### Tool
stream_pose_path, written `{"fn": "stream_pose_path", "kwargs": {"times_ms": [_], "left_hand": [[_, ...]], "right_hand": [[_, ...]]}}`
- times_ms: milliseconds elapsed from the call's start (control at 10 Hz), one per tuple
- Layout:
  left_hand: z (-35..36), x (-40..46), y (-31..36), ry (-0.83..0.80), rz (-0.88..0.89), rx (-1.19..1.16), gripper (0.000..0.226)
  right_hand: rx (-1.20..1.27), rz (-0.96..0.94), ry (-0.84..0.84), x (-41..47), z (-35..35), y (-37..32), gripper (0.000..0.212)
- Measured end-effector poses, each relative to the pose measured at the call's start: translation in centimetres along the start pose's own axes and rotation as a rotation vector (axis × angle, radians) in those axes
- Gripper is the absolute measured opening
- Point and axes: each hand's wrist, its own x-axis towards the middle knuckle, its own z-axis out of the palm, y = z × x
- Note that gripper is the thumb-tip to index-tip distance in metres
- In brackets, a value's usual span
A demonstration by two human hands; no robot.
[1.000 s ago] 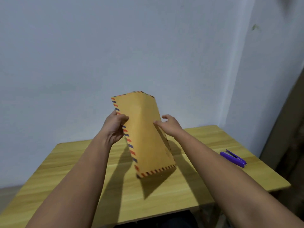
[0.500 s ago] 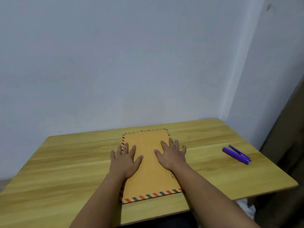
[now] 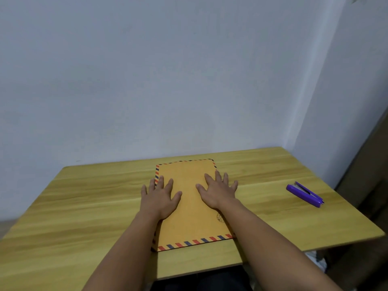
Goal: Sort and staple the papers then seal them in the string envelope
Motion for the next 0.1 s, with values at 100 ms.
{"fn": "stream_pose_path", "kwargs": {"times_ms": [100], "left_hand": [[-1.0, 0.45, 0.59, 0.093, -0.003, -0.157, 0.072]], "right_hand": [[0.28, -0.01, 0.119, 0.0, -2.91, -1.09, 0.073]]}}
